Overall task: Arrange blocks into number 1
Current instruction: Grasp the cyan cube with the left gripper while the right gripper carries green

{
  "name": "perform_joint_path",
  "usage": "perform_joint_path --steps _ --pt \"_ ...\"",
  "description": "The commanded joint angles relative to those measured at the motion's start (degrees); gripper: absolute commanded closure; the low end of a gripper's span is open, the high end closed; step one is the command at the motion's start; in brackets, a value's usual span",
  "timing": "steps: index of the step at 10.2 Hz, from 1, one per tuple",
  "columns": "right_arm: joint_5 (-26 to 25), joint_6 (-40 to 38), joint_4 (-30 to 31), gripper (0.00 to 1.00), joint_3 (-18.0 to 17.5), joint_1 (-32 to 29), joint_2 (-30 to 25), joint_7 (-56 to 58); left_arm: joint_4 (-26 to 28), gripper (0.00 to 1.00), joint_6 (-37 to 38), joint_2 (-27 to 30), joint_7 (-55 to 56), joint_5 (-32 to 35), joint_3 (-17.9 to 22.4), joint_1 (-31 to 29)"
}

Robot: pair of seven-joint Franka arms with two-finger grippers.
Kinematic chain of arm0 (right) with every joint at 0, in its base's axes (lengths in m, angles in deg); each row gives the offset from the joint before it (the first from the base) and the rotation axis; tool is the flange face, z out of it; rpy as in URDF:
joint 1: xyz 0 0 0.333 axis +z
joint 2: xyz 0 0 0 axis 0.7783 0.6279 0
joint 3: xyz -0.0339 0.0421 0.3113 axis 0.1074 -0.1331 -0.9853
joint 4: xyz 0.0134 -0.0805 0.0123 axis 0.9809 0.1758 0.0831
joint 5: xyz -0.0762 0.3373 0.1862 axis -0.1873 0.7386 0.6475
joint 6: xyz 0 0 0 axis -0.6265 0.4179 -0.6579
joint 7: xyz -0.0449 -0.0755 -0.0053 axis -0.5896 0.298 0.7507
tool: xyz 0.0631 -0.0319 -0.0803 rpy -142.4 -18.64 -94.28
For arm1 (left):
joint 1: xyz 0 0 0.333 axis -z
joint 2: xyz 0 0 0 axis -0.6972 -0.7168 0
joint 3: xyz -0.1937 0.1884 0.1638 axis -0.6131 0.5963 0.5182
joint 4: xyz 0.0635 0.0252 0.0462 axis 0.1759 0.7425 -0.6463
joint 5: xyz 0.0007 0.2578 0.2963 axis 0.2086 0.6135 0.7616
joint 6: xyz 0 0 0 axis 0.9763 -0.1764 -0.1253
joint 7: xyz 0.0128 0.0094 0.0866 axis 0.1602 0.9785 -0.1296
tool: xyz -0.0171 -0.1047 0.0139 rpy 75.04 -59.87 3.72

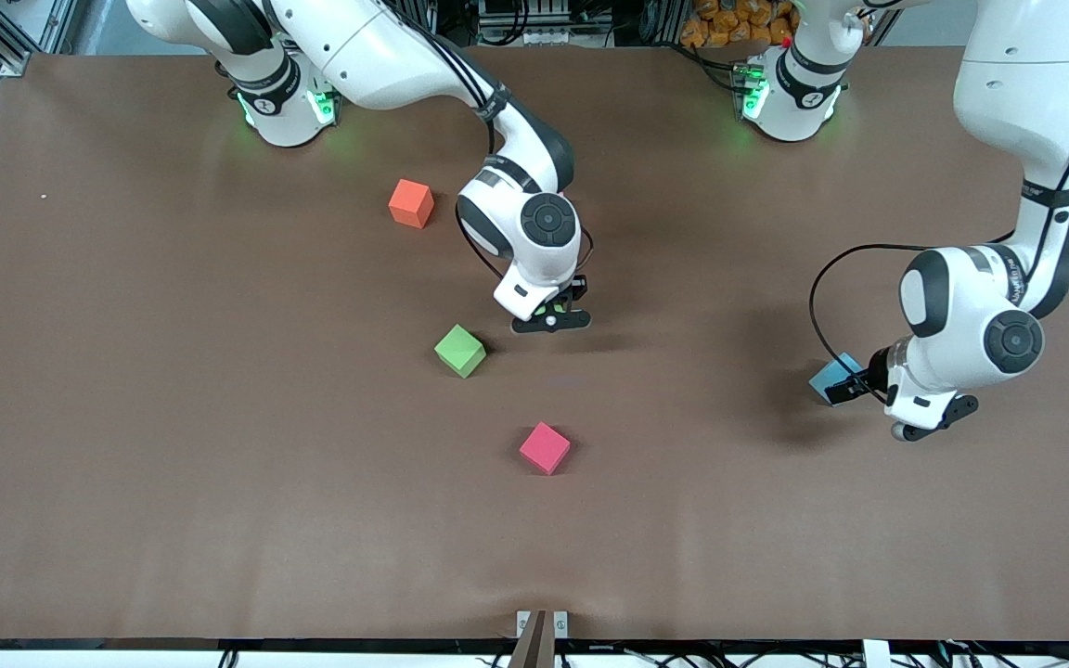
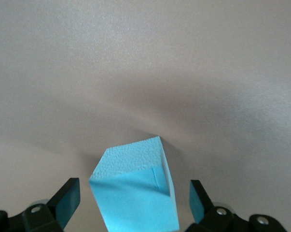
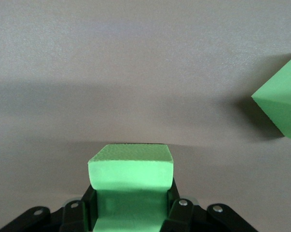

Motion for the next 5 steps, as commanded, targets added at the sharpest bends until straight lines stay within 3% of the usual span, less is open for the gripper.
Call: perform_joint_path --steps 1,2,3,4,5 --pt "0.89 0.54 2.71 1.0 0.05 0.23 -2.31 -0.82 1.75 0.0 -2.85 -0.04 0.27 -1.2 0.17 0.72" --pt "0.89 -0.07 2.54 0.63 0.14 0.23 -2.31 -0.82 1.75 0.15 -2.85 -0.22 0.18 -1.03 0.08 0.81" --pt "0.89 -1.21 2.54 0.01 0.14 -0.03 -2.4 -3.08 1.75 0.42 -2.85 -0.48 -0.51 -0.68 0.16 0.81" --pt "0.63 -2.96 1.67 0.0 0.14 0.32 -2.4 -8.67 1.75 0.74 -2.85 -0.92 -0.69 -0.5 0.17 0.81" --pt "0.63 -3.24 0.96 0.0 0.14 0.32 -2.49 -11.34 1.75 0.96 -2.85 -0.92 -0.78 -0.33 0.08 0.99"
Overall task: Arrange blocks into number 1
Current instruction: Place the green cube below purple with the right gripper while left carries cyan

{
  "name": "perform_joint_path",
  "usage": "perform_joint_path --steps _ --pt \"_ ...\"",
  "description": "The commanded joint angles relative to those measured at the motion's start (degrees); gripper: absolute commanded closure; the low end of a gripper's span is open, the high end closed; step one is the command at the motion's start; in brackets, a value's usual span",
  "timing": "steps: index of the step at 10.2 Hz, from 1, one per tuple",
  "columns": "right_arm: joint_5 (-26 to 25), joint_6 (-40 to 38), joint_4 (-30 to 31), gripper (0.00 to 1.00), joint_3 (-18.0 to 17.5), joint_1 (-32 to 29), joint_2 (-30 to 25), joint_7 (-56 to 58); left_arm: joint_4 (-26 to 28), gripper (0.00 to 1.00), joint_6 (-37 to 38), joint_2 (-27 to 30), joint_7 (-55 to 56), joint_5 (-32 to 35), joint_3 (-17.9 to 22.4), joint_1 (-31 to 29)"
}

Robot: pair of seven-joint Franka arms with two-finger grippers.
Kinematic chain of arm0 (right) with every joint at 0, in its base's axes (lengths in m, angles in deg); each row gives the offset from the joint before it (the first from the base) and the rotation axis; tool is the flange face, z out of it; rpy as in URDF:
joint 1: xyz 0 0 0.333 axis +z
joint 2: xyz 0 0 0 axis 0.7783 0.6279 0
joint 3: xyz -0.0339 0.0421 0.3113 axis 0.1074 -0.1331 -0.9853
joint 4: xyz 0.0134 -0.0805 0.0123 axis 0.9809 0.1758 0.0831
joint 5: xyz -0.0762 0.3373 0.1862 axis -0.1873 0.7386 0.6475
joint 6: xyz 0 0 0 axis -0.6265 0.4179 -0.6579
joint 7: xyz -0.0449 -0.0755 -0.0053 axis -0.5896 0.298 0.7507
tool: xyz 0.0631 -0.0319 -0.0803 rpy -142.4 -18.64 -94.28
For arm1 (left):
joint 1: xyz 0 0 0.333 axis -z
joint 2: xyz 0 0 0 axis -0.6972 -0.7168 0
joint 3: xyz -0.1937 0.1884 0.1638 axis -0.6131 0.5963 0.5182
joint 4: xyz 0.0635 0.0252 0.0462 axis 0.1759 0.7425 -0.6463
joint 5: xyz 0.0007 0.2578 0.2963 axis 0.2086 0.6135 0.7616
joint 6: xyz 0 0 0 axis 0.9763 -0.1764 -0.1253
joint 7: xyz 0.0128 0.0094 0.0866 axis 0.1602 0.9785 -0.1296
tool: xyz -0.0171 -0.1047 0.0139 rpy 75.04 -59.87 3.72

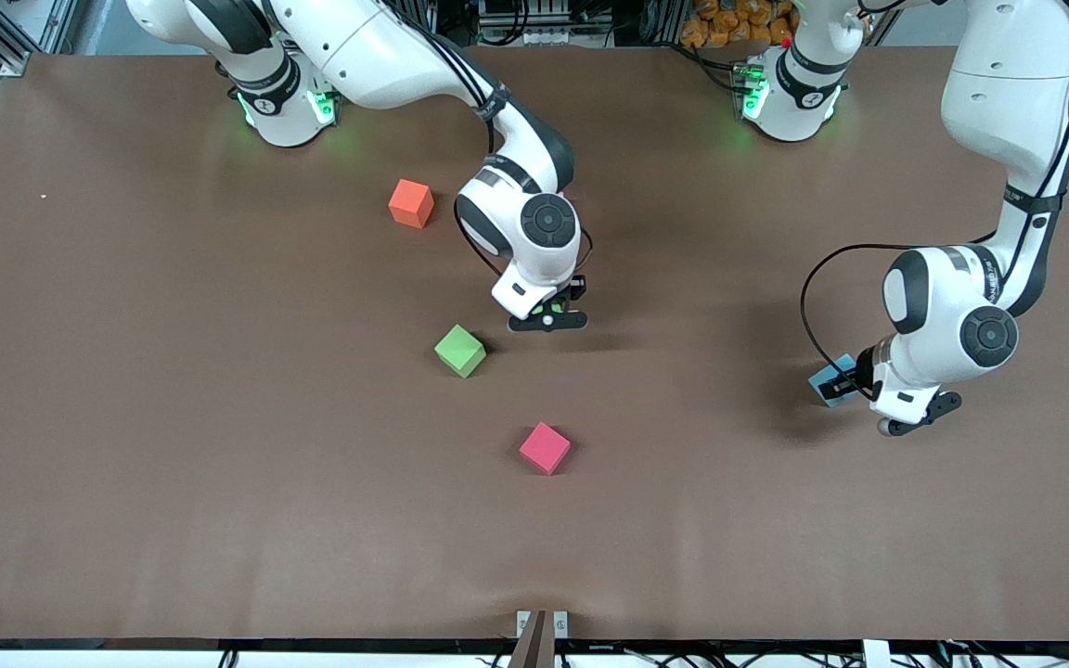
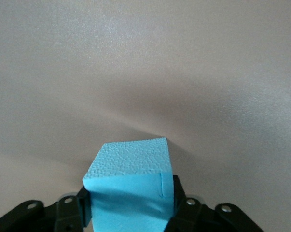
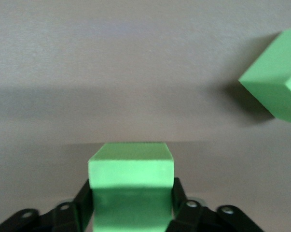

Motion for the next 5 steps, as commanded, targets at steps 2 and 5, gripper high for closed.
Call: perform_joint_path --steps 2,5 --pt "0.55 -1.18 0.67 0.0 0.28 -0.29 -3.62 -5.08 0.39 1.0 -0.79 -0.31 -0.67 0.81 0.15 1.2" --pt "0.55 -1.18 0.4 0.0 0.72 -5.11 -6.78 -3.77 -1.01 1.0 0.6 2.05 -0.76 3.98 -2.3 4.26"
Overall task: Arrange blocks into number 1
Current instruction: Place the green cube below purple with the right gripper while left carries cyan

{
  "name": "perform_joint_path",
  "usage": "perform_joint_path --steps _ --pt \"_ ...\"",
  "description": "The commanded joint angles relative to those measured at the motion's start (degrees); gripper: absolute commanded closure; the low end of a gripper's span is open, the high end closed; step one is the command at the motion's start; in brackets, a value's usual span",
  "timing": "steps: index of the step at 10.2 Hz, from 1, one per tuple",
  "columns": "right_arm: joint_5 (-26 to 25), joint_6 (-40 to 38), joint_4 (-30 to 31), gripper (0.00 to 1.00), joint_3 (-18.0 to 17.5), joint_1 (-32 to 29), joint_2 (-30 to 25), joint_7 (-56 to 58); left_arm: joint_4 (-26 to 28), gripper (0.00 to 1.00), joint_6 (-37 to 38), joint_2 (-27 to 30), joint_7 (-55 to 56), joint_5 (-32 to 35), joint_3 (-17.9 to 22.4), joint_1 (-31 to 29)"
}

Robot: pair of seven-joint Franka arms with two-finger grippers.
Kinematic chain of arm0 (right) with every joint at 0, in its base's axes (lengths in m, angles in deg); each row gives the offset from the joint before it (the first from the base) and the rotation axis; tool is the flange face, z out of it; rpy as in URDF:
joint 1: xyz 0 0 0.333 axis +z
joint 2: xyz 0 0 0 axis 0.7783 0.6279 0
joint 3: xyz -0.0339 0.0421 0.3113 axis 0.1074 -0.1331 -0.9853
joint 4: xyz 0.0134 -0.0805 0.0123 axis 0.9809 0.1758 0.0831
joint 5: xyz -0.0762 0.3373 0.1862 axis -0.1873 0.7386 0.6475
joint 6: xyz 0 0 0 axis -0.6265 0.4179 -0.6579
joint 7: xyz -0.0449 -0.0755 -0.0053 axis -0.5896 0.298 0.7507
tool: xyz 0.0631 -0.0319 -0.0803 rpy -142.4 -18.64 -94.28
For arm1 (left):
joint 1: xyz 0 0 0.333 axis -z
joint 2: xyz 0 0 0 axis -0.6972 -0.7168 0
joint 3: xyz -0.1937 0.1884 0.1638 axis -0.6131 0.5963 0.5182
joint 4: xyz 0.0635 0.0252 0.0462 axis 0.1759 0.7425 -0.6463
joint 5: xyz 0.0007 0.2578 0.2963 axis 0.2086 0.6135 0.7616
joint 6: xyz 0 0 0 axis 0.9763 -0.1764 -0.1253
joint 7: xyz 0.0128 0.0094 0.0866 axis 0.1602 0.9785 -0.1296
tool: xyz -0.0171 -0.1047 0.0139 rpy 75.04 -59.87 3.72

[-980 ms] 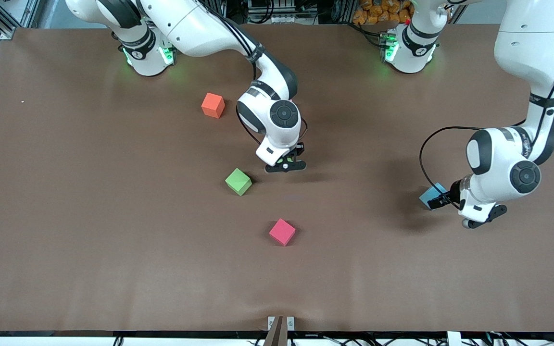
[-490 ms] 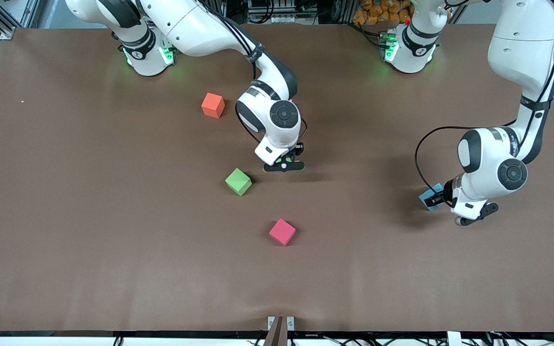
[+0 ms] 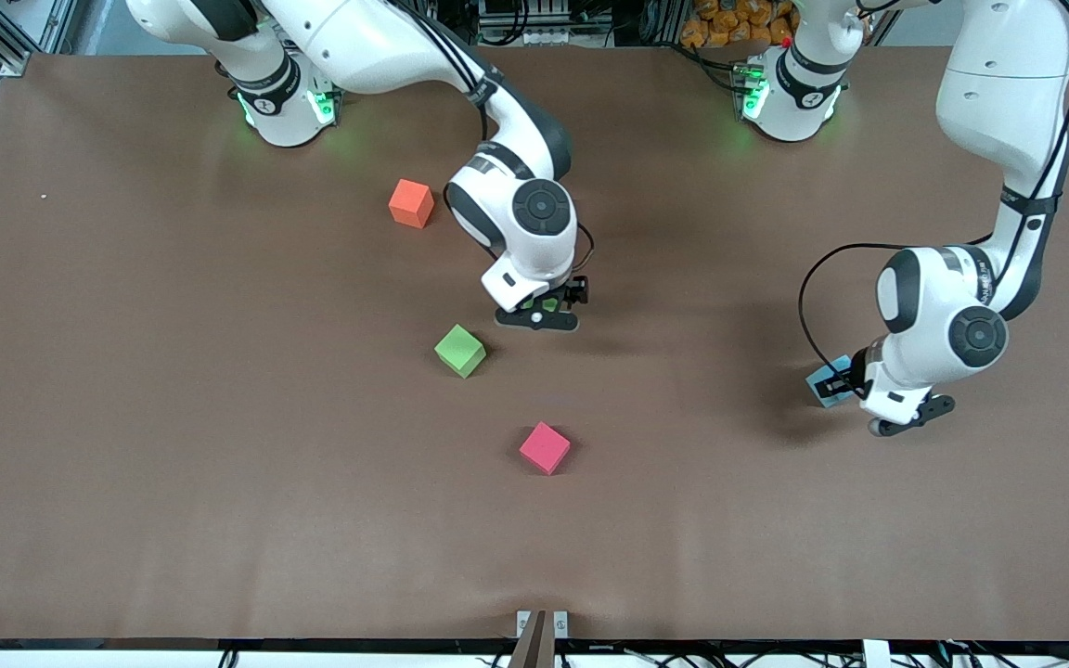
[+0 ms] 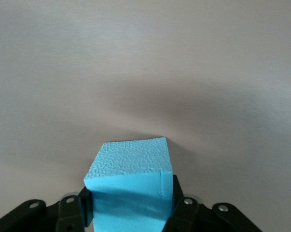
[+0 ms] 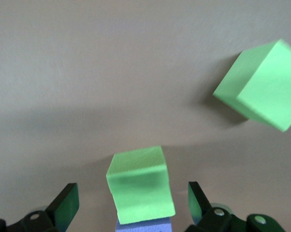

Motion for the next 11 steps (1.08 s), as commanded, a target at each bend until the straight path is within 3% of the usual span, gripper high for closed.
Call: perform_joint_path --steps 1,3,6,9,11 --pt "0.47 -1.04 0.98 0.0 -0.35 -5.83 -3.31 2.59 -2.54 1.0 3.75 2.34 1.87 1.22 -2.4 4.44" --pt "0.55 -2.62 0.98 0.0 -0.35 -11.1 -3.31 9.78 -8.6 1.0 10.6 2.44 8.01 1.31 -5.13 7.25" --pt "0.38 -6.91 1.07 0.0 -0.35 -16.82 -3.31 18.49 -13.35 1.0 11.07 0.25 10.67 0.26 -5.32 14.63" --pt "0.2 -10.61 1.33 0.0 -0.35 -22.53 -3.31 25.18 -19.42 1.0 10.99 -4.75 11.46 -4.91 -4.53 22.89" --pt "0.2 -12.2 1.68 0.0 -0.26 -24.74 -3.31 27.92 -22.41 1.0 10.63 -7.74 11.64 -9.56 -1.2 28.77"
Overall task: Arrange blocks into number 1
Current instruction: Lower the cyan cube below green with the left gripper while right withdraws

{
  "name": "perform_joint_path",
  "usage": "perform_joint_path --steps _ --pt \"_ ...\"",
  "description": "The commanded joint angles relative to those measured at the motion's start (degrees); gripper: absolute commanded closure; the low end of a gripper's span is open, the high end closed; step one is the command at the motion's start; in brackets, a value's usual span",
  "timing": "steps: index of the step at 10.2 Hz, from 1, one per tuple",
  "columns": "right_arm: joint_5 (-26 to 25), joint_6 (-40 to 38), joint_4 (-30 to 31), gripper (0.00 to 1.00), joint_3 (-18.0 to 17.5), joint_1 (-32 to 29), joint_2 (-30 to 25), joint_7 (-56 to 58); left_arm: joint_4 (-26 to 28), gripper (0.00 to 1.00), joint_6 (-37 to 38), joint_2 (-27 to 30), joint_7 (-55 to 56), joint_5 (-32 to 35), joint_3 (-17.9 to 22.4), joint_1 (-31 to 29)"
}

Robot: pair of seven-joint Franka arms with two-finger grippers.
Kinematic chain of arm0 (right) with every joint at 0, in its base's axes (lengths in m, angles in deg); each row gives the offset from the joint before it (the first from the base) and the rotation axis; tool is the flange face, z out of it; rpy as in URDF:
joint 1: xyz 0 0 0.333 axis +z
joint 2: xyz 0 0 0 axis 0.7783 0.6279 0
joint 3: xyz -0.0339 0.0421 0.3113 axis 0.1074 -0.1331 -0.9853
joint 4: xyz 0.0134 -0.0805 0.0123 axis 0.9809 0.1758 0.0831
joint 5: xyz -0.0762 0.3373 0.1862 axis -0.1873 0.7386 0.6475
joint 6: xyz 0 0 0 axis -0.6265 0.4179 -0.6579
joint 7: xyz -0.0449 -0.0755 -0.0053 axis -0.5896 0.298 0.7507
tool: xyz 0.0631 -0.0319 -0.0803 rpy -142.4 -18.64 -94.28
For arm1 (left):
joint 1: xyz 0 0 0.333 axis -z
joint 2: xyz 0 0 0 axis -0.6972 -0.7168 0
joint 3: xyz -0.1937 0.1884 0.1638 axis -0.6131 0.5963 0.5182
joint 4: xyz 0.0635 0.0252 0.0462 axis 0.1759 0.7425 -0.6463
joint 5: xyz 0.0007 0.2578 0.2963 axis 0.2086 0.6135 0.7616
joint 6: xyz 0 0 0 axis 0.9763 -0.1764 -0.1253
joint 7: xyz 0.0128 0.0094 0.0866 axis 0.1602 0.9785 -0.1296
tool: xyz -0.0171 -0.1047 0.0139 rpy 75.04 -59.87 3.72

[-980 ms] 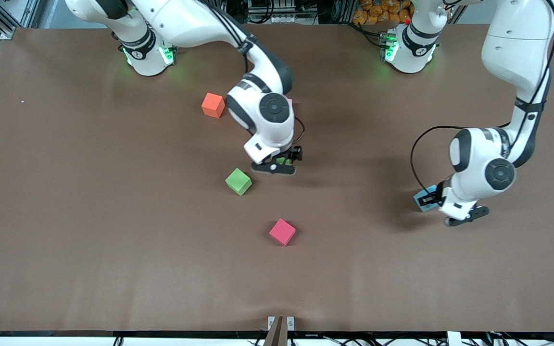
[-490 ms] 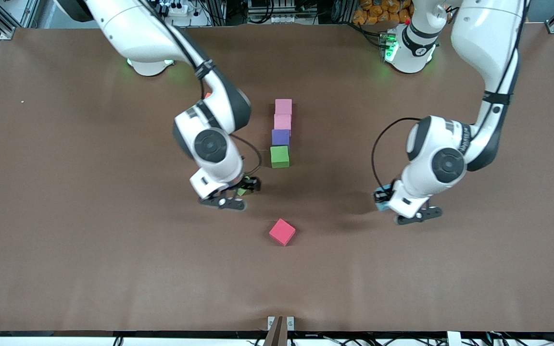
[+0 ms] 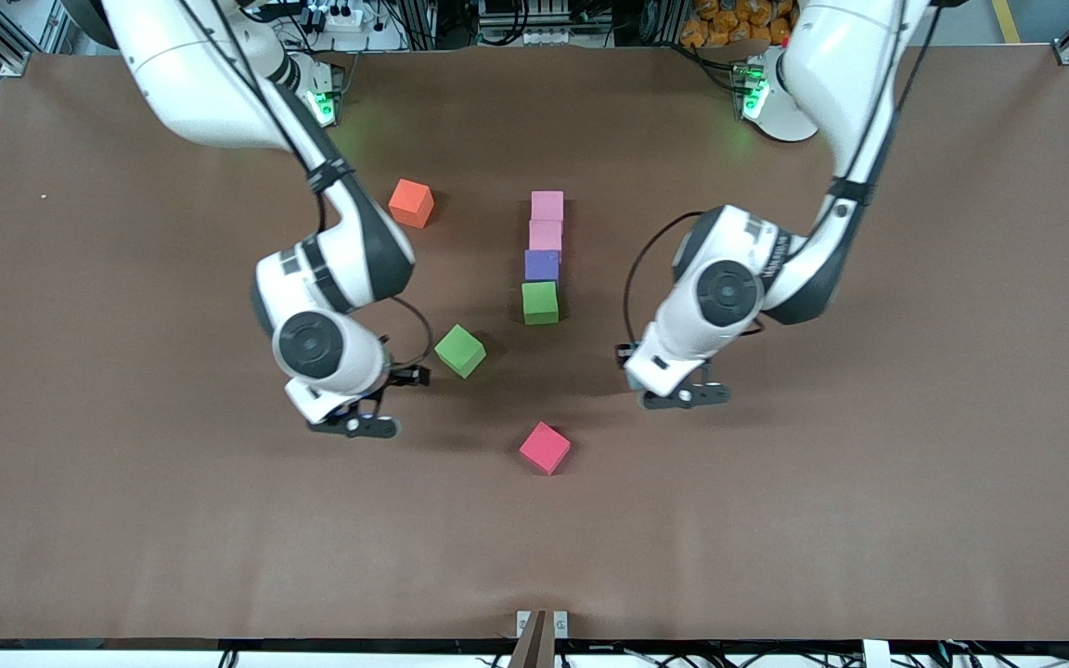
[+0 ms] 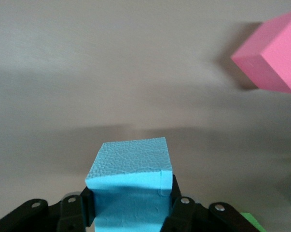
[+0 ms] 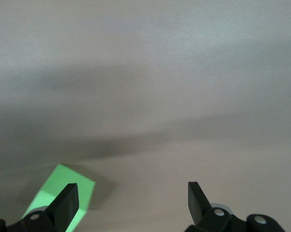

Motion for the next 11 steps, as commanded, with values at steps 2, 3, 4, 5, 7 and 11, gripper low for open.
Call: perform_joint_path --steps 2,3,4,5,7,11 --pt "-0.38 -2.67 1.28 0.0 -0.79 -2.23 -1.37 2.21 -6.97 1.0 -0.36 -6.12 0.28 -6.42 5.56 8.86" --pt "-0.3 -3.64 1.19 0.0 -0.79 -3.19 -1.9 2.39 -7.94 1.0 -1.06 -6.83 0.28 -7.04 5.65 9.92" --pt "-0.21 -4.26 1.1 0.0 -0.88 -4.25 -2.16 3.17 -7.95 1.0 -1.85 -7.27 0.37 -7.83 6.43 11.84" --pt "-0.21 -4.26 1.01 0.0 -0.88 -4.69 -2.69 3.96 -7.95 1.0 -2.21 -7.8 0.37 -8.8 6.79 13.08" --pt "-0.3 -5.39 1.28 0.0 -0.79 -6.97 -5.14 8.33 -7.95 1.0 -3.96 -8.85 0.45 -9.25 7.14 14.75" --pt "-2.83 -6.9 8.03 0.0 -0.71 -14.7 -15.68 25.21 -7.95 1.0 -6.25 -10.26 2.56 -9.42 7.23 17.74"
